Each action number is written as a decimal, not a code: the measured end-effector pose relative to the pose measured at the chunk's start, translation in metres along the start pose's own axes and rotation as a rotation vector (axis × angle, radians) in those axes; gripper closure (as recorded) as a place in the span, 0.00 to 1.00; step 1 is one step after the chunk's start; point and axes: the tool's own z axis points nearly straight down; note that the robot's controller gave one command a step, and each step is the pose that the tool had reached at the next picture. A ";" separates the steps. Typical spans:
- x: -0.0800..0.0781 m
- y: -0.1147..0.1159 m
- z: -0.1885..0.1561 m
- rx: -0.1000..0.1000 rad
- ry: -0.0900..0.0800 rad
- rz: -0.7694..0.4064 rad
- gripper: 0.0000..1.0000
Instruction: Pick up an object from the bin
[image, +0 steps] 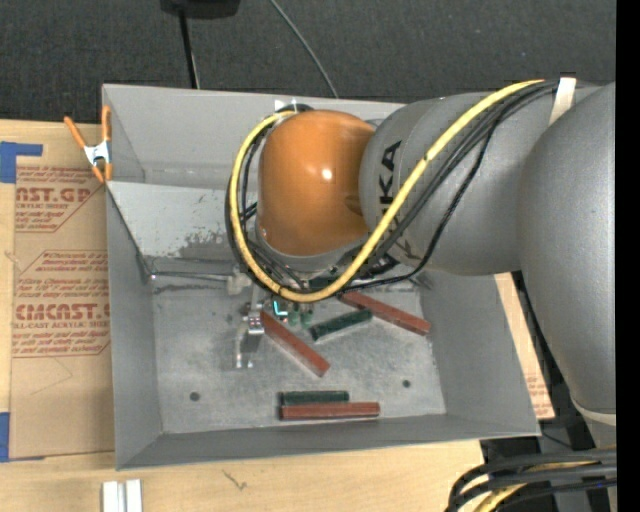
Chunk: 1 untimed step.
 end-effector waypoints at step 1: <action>-0.002 -0.001 -0.004 -0.001 -0.007 0.001 0.00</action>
Offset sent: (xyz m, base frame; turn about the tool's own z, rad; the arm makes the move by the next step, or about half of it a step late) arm 0.0141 -0.0863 -0.1123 -0.2115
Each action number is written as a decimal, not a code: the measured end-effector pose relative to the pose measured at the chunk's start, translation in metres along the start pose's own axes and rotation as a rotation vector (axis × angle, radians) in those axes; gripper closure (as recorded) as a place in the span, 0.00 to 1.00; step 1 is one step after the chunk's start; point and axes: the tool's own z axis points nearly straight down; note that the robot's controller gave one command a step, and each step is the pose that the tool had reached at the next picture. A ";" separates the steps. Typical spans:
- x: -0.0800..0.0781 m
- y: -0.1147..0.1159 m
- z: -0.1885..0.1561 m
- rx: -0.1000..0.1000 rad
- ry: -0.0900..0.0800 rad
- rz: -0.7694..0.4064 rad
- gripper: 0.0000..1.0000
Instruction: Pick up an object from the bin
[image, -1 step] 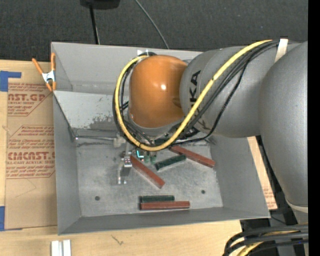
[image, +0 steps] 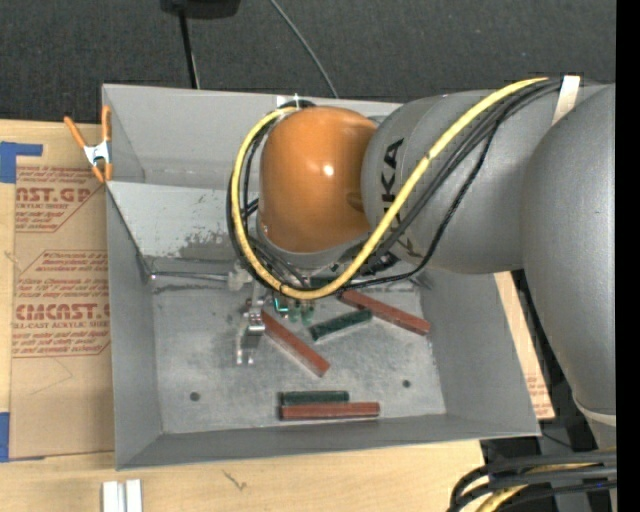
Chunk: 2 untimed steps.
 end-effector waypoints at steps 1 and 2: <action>-0.005 -0.030 0.041 0.000 -0.005 -0.083 0.00; 0.001 -0.067 0.104 0.001 -0.003 -0.148 0.00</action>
Offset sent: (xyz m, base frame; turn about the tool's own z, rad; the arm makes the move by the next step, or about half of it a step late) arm -0.0031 -0.0730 -0.1096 -0.1511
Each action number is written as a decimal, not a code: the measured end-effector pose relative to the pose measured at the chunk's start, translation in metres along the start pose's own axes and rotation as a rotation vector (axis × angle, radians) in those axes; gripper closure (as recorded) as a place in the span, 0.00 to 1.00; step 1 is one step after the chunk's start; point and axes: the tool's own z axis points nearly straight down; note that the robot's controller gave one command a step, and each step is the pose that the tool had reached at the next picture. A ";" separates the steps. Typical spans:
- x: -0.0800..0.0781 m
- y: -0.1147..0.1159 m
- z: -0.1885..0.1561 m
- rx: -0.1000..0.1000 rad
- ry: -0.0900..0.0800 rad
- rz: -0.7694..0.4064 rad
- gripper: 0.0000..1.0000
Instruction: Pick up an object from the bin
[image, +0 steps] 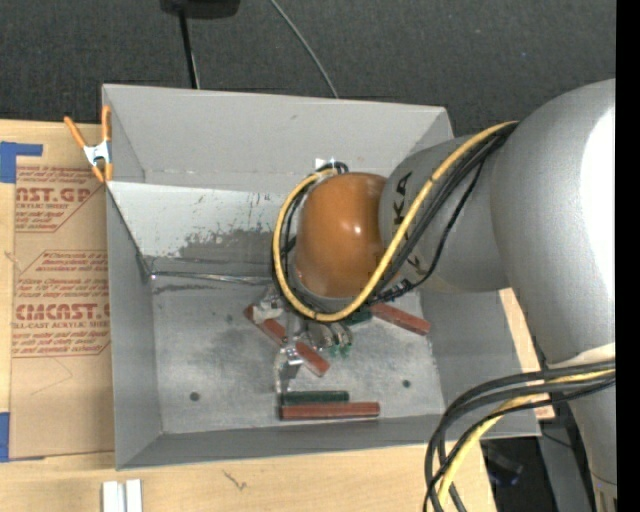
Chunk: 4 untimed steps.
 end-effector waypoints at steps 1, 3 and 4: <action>-0.011 -0.005 0.008 -0.007 -0.005 0.031 0.00; -0.048 -0.032 0.016 -0.001 -0.001 0.349 1.00; -0.042 -0.034 -0.041 0.000 0.009 0.340 1.00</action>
Offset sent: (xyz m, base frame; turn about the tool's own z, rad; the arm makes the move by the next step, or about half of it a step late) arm 0.0511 -0.0250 -0.0163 0.3489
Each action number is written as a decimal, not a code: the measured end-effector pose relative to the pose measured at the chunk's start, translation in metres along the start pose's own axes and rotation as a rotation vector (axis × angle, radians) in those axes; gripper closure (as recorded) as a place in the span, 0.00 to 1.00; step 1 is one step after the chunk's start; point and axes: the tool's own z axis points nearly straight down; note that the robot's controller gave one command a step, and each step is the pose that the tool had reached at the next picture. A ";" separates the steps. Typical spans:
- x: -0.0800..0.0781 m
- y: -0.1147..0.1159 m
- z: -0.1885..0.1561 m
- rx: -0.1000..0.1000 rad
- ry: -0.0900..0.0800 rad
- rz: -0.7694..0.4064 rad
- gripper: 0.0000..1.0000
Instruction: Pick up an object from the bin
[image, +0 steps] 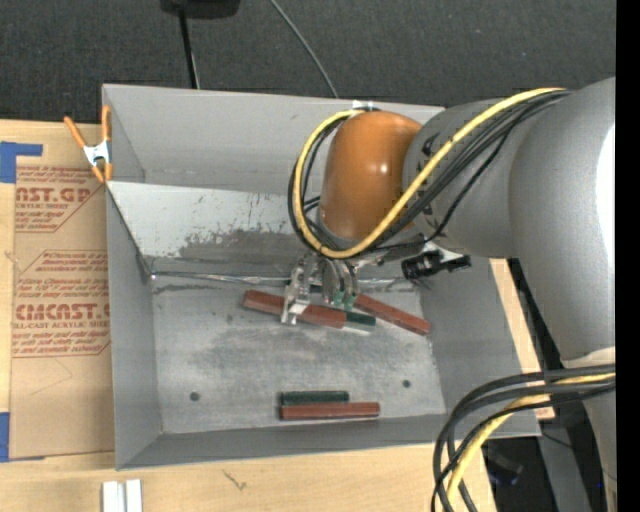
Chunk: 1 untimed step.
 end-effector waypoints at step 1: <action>0.009 0.026 -0.101 -0.002 -0.007 0.002 1.00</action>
Offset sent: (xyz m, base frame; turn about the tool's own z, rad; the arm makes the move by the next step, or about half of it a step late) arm 0.0000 0.0000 0.0000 0.0000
